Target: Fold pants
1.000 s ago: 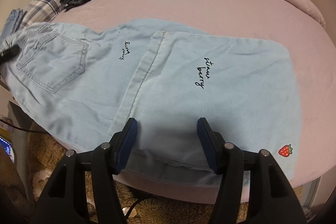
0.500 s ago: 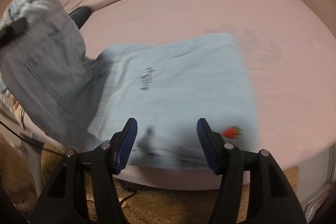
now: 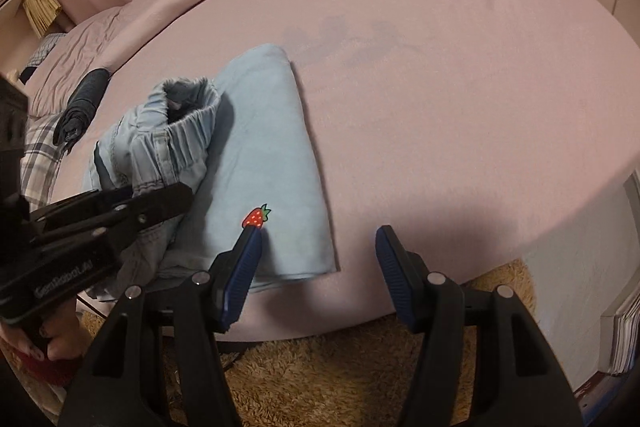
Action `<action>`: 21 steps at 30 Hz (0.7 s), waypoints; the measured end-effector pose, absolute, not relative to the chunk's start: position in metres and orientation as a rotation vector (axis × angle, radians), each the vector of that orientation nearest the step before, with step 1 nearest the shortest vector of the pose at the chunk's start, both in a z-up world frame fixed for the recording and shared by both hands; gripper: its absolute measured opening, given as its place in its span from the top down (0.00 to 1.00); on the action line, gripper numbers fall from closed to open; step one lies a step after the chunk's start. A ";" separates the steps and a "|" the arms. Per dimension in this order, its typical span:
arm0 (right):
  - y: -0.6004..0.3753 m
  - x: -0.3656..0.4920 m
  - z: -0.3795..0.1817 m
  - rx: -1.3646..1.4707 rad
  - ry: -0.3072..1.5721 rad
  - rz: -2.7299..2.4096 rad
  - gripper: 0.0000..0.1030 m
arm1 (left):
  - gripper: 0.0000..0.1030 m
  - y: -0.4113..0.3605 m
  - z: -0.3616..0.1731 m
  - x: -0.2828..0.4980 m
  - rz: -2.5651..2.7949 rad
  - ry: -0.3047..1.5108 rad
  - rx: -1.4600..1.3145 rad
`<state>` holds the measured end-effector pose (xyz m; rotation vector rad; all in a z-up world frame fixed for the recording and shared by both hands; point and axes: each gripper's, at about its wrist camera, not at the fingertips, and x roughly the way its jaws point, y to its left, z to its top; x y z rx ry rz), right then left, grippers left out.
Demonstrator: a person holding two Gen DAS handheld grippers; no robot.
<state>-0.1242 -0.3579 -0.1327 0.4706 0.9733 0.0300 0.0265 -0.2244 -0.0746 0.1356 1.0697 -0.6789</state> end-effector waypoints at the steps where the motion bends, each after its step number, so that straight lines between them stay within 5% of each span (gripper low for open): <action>1: -0.360 -0.124 -0.131 0.469 0.968 0.029 0.42 | 0.56 -0.221 -0.069 0.026 -0.740 1.094 0.077; 11: -0.352 -0.092 -0.109 0.438 0.927 0.108 0.41 | 0.47 -0.136 -0.024 0.021 -0.668 1.018 -0.085; 21: -0.338 -0.086 -0.089 0.448 0.859 0.188 0.41 | 0.47 -0.059 -0.057 0.020 -0.360 1.053 -0.140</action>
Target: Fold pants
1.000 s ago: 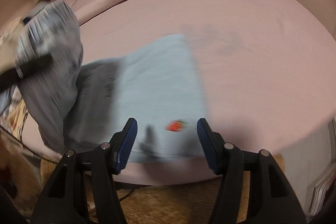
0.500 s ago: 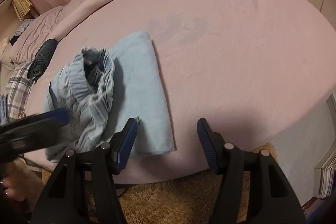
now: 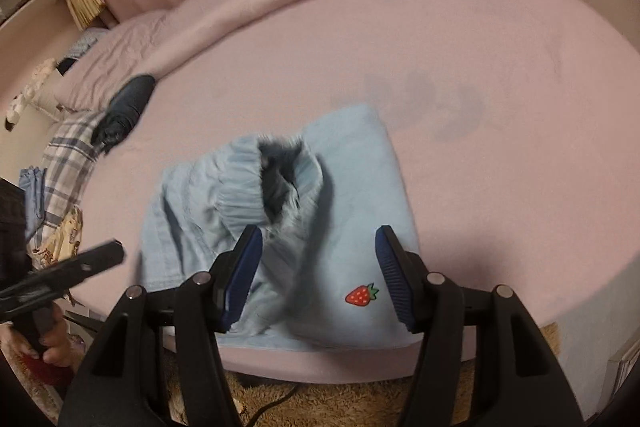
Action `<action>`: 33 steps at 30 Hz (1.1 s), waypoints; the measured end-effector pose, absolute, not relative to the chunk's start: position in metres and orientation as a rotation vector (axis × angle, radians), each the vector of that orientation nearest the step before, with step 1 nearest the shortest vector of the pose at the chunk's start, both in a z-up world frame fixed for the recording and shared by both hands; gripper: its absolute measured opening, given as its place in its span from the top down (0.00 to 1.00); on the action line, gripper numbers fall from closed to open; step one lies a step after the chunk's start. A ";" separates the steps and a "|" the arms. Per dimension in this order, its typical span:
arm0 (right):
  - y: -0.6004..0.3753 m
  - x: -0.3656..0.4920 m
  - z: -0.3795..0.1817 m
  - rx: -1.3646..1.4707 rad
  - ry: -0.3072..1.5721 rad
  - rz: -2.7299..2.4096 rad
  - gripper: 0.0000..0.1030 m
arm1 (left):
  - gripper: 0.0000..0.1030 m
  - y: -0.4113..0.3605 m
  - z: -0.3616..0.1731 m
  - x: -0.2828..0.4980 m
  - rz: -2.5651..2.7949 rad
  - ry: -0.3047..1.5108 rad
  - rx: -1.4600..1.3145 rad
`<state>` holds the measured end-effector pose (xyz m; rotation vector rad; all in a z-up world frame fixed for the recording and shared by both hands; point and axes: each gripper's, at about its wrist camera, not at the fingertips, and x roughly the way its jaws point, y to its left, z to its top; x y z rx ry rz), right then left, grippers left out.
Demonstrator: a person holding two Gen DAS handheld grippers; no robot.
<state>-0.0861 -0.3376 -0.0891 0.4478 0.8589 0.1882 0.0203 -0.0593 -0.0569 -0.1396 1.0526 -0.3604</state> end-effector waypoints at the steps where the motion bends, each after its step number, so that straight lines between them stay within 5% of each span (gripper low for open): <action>1: -0.337 -0.086 -0.088 0.462 0.859 0.212 0.41 | 0.47 -0.057 -0.060 0.020 -0.346 1.056 -0.141; 5: -0.321 -0.077 -0.104 0.448 0.918 0.251 0.42 | 0.47 -0.052 -0.071 0.023 -0.294 1.071 -0.143; 7: -0.314 -0.070 -0.119 0.444 0.958 0.268 0.52 | 0.47 -0.051 -0.075 0.019 -0.277 1.073 -0.132; 8: -0.312 -0.066 -0.124 0.441 0.974 0.274 0.77 | 0.47 -0.052 -0.076 0.018 -0.278 1.073 -0.123; 14: -0.327 -0.082 -0.098 0.486 0.862 0.262 0.86 | 0.47 -0.059 -0.070 0.013 -0.301 1.069 -0.097; 19: -0.338 -0.096 -0.081 0.420 0.811 0.140 0.85 | 0.47 -0.062 -0.072 0.010 -0.304 1.063 -0.086; 25: -0.353 -0.083 -0.128 0.455 0.951 0.060 0.81 | 0.47 -0.074 -0.093 0.013 -0.274 1.079 -0.019; 29: -0.359 -0.086 -0.110 0.420 0.949 0.024 0.57 | 0.47 -0.075 -0.101 0.014 -0.255 1.088 -0.011; 33: -0.363 -0.095 -0.081 0.366 0.877 0.051 0.55 | 0.47 -0.073 -0.106 0.013 -0.253 1.096 -0.045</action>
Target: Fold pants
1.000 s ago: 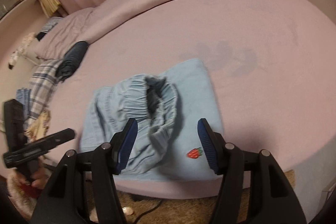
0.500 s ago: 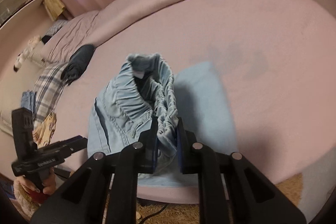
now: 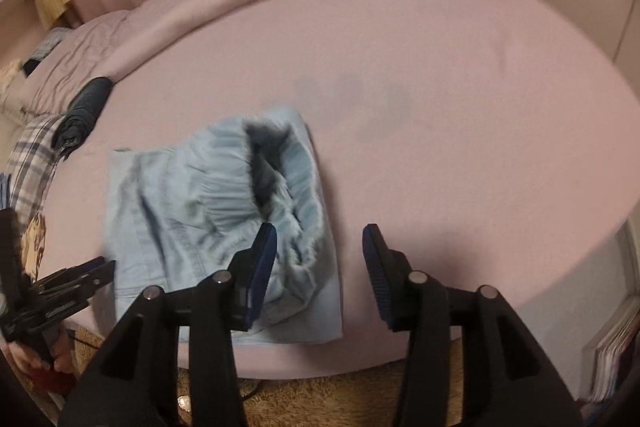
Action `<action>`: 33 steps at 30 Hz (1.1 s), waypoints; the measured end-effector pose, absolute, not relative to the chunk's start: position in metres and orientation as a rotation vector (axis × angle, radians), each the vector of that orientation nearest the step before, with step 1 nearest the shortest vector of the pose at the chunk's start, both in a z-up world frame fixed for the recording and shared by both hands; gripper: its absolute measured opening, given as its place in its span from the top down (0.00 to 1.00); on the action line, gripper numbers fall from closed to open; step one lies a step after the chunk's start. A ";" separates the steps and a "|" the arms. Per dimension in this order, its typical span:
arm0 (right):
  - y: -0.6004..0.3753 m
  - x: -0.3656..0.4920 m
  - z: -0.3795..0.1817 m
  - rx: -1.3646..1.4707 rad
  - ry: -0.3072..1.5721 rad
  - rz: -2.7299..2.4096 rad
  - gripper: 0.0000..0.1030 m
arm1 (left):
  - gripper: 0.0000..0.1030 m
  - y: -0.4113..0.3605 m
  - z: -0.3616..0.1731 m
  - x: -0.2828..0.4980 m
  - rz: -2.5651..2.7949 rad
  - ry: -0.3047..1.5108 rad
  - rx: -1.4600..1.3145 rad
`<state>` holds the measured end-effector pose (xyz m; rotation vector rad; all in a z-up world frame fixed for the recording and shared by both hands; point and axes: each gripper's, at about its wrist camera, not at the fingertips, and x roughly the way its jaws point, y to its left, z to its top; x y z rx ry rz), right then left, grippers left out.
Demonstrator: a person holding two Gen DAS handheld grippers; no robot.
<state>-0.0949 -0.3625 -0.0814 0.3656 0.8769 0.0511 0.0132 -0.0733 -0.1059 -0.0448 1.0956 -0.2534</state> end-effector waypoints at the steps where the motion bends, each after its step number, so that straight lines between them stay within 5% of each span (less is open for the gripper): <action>1: -0.358 -0.095 -0.075 0.363 0.857 0.087 0.54 | 0.47 -0.072 -0.108 0.013 -0.253 1.099 -0.052; 13: -0.302 -0.051 -0.122 0.175 0.980 0.196 0.47 | 0.46 -0.074 -0.107 0.013 -0.260 1.103 -0.065; 17: -0.299 -0.057 -0.114 0.113 0.940 0.173 0.66 | 0.46 -0.071 -0.108 0.015 -0.261 1.111 -0.075; 20: -0.315 -0.070 -0.090 0.176 0.891 0.132 0.70 | 0.46 -0.069 -0.107 0.016 -0.272 1.118 -0.091; 33: -0.327 -0.077 -0.113 0.177 0.990 0.063 0.57 | 0.46 -0.072 -0.099 0.016 -0.289 1.127 -0.109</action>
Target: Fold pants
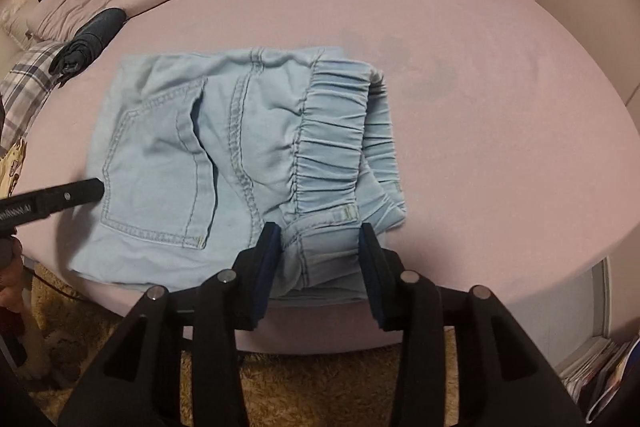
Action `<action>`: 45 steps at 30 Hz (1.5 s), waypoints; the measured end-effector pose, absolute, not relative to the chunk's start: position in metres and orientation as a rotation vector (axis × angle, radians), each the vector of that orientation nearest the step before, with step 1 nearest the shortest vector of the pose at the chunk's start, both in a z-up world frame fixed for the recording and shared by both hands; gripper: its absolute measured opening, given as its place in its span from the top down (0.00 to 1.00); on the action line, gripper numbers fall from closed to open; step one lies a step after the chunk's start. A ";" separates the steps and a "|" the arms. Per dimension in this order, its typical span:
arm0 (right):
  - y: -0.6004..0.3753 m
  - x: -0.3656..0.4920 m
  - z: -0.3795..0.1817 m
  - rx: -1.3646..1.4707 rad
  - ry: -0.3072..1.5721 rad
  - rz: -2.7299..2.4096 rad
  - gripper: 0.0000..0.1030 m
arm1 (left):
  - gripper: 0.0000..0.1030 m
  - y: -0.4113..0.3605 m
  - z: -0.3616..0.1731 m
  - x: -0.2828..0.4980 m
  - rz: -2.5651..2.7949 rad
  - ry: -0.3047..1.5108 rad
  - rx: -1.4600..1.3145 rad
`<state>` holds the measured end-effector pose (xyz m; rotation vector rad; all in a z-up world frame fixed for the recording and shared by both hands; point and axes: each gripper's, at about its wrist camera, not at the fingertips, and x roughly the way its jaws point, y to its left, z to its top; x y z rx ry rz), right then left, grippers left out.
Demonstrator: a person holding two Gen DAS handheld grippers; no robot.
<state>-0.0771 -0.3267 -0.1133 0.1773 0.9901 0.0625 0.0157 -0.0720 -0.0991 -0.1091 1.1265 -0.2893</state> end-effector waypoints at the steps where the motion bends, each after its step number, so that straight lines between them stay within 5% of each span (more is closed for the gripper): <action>1: -0.328 -0.075 -0.108 0.187 0.988 0.057 0.54 | 0.46 -0.073 -0.094 0.016 -0.301 1.116 -0.112; 7: -0.321 -0.065 -0.072 0.176 0.872 0.070 0.50 | 0.47 -0.100 -0.050 0.037 -0.427 0.955 -0.102; 11: -0.307 -0.045 -0.060 0.128 0.797 0.106 0.52 | 0.72 -0.130 -0.057 0.077 -0.438 0.968 -0.070; 13: -0.307 -0.018 -0.075 0.161 0.849 0.124 0.54 | 0.77 -0.133 -0.069 0.093 -0.398 0.989 -0.044; 15: -0.306 0.000 -0.099 0.117 0.912 0.040 0.75 | 0.91 -0.133 -0.092 0.108 -0.321 1.033 -0.010; 16: -0.307 0.002 -0.112 0.089 0.923 0.017 0.78 | 0.95 -0.131 -0.104 0.115 -0.301 1.061 -0.008; 25: -0.320 -0.011 -0.118 0.157 0.877 0.070 0.77 | 0.94 -0.126 -0.106 0.113 -0.329 1.061 -0.065; 32: -0.334 -0.056 -0.084 0.256 0.841 0.136 0.43 | 0.94 -0.113 -0.065 0.040 -0.451 0.973 -0.027; 39: -0.318 -0.066 -0.134 0.130 0.969 0.048 0.46 | 0.94 -0.105 -0.121 0.041 -0.380 1.109 -0.040; 45: -0.330 -0.069 -0.136 0.187 0.960 0.059 0.46 | 0.95 -0.101 -0.115 0.042 -0.388 1.141 -0.072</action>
